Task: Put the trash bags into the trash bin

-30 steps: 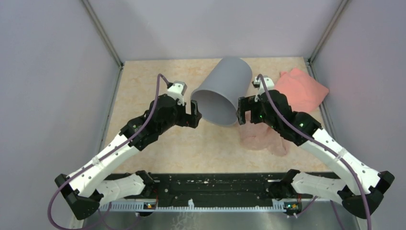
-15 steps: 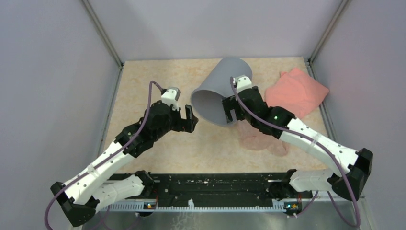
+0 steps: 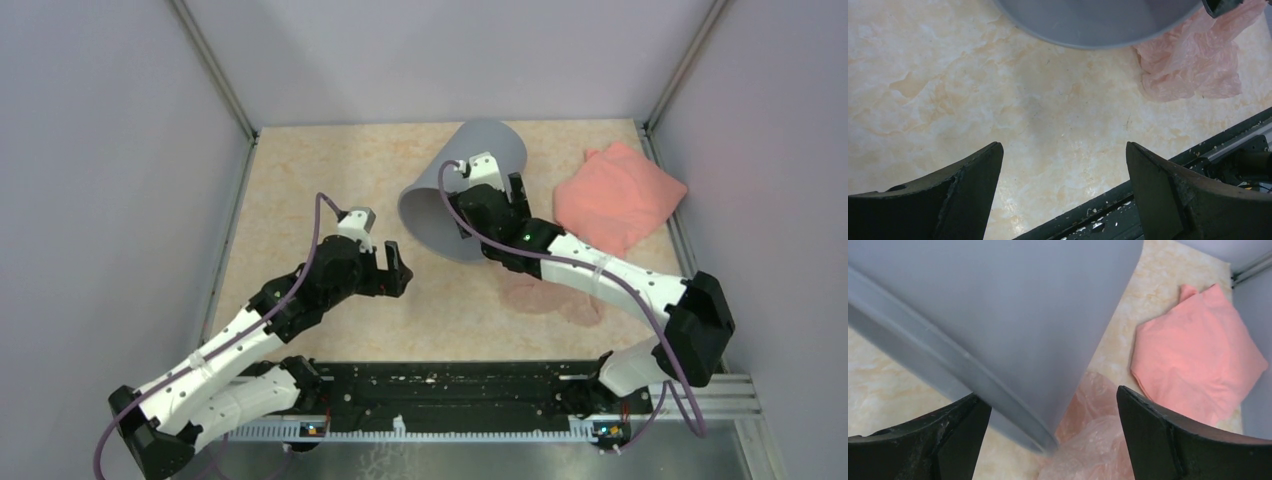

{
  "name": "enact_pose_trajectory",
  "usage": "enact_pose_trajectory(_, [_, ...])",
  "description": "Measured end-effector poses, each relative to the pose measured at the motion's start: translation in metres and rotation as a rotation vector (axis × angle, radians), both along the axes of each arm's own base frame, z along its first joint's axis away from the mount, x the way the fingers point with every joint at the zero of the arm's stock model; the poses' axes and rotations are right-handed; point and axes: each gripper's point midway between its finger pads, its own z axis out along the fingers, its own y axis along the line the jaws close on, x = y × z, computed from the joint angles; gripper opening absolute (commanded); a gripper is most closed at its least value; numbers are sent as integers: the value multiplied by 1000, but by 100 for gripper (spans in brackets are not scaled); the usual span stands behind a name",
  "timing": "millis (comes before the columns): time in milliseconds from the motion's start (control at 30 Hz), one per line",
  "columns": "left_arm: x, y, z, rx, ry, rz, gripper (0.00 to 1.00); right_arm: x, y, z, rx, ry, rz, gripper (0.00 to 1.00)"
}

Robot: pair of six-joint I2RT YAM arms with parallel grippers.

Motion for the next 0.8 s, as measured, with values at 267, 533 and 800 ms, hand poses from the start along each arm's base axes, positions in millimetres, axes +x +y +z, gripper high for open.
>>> enact_pose_trajectory(267, [-5,-5,-12,-27,24,-20,98,17,-12,-21,-67,-68,-134,64])
enact_pose_trajectory(533, [-3,-9,-9,-55,1,-29,98,21,-16,-23,-102,-74,-195,15])
enact_pose_trajectory(800, [4,-6,-6,-47,-27,-1,98,23,-4,15,-28,-63,-186,0])
